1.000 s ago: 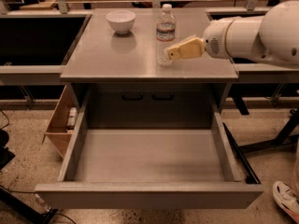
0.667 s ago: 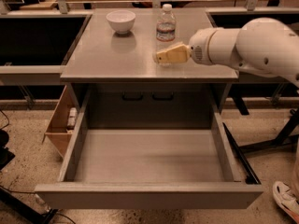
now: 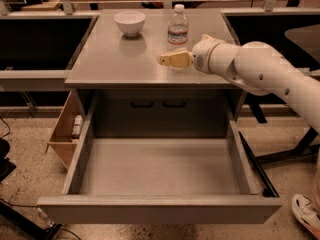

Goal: Place water bottle into top drawer

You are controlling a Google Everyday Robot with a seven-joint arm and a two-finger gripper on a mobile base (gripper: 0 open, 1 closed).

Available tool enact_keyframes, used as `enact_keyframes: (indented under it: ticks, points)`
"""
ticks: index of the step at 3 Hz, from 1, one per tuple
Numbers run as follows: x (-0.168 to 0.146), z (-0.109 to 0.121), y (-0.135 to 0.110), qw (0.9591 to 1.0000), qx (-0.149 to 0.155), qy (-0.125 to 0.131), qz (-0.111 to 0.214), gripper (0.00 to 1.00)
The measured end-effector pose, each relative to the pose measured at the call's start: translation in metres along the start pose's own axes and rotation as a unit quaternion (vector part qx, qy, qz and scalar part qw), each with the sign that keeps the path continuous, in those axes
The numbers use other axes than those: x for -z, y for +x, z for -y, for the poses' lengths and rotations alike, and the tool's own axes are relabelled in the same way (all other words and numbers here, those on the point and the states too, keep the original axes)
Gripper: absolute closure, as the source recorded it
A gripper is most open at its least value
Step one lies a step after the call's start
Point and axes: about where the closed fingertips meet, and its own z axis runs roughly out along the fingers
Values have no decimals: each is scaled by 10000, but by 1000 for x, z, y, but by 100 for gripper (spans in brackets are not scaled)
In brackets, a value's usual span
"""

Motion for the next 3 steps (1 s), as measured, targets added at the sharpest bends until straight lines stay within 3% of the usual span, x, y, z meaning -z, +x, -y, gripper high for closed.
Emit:
enact_keyframes:
  ticks: [1,3]
  points:
    - [-26,9,-1,9993,17,-9,365,16]
    - [-68,11,-11,9972,97,-241,704,63]
